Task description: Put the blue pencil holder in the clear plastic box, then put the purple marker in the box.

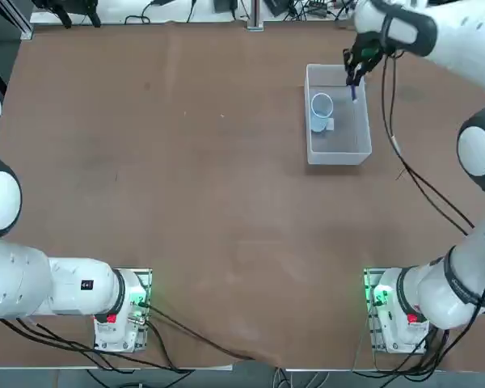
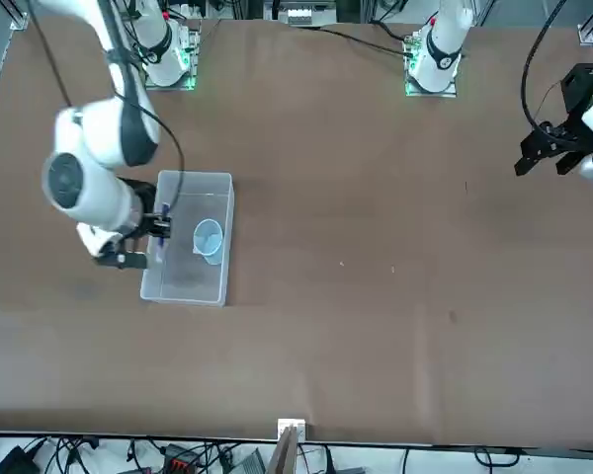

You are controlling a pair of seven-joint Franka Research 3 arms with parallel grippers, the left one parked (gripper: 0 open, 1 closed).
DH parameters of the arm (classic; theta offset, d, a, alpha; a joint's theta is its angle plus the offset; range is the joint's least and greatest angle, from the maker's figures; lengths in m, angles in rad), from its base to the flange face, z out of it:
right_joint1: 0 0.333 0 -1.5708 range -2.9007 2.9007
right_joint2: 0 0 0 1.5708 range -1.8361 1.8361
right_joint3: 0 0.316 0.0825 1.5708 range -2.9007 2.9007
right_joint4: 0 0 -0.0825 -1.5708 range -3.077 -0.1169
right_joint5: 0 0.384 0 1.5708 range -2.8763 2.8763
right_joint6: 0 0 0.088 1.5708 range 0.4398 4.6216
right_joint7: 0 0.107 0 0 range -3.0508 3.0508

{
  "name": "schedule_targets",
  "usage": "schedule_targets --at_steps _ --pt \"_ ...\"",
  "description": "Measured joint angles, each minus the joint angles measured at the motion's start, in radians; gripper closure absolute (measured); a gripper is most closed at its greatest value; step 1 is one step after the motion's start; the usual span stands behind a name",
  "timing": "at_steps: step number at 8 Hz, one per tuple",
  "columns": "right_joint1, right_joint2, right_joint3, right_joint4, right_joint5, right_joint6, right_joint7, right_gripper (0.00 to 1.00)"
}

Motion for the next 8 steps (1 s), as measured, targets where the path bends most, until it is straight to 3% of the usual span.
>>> schedule_targets --at_steps 4,8 --pt "0.027 0.021 -0.002 -0.197 -0.023 0.213 0.002 0.85" --pt "0.028 0.027 -0.008 -0.260 -0.039 0.275 0.002 0.85"
